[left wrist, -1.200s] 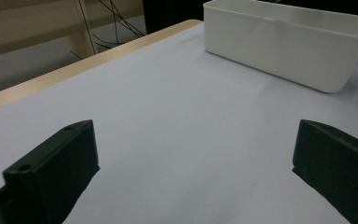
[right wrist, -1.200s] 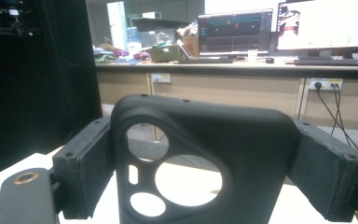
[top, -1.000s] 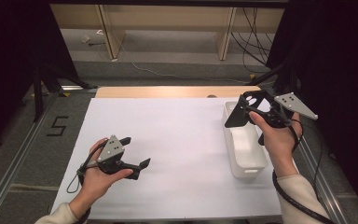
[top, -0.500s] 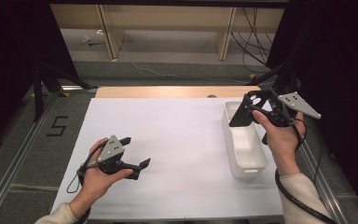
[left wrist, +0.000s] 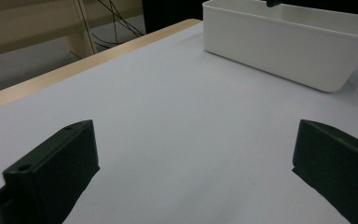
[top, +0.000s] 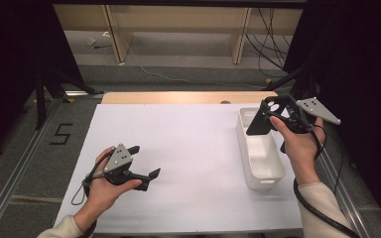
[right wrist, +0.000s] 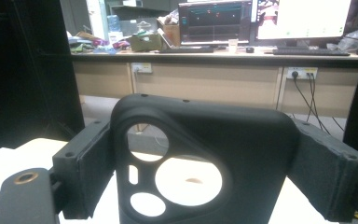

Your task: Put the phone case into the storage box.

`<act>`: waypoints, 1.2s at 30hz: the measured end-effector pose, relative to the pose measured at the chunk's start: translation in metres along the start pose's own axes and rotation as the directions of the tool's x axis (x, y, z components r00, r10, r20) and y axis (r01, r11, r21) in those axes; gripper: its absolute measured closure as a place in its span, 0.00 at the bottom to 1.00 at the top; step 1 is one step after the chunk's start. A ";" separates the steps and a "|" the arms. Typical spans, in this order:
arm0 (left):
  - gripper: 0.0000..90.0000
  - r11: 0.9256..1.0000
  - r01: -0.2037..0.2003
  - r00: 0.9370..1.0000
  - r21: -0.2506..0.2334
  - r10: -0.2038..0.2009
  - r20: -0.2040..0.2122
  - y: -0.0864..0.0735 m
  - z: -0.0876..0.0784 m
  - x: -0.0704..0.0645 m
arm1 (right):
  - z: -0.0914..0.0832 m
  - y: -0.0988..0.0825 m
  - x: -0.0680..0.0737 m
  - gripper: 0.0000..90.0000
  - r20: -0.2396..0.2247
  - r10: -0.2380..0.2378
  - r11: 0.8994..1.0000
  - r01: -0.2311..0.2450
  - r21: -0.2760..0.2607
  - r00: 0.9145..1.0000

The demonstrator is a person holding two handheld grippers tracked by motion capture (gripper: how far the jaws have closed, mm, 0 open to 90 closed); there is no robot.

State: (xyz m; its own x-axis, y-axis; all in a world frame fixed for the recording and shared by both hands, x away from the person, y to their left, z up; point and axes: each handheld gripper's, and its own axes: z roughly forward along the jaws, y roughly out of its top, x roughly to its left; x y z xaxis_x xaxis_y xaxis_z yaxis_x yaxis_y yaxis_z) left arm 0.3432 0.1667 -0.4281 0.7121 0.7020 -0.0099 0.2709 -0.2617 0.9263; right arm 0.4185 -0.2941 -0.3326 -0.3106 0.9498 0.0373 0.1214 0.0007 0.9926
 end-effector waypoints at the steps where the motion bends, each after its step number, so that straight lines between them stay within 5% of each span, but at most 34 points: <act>1: 0.00 1.000 0.001 1.000 -0.002 -0.001 0.000 0.000 0.000 0.000 | 0.000 0.000 -0.001 0.17 0.001 0.002 1.000 -0.002 0.000 1.000; 36: 0.00 1.000 0.001 1.000 -0.003 -0.001 -0.001 0.000 0.000 0.000 | 0.015 -0.003 -0.001 0.17 0.021 -0.028 0.999 0.027 0.029 0.999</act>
State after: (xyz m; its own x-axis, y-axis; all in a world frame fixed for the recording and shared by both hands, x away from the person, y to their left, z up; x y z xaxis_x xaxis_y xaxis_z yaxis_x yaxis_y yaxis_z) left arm 0.3435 0.1668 -0.4281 0.7116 0.7025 -0.0104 0.2697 -0.2594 0.9274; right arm 0.4330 -0.2904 -0.3379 -0.2936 0.9559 0.0074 0.1401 0.0354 0.9895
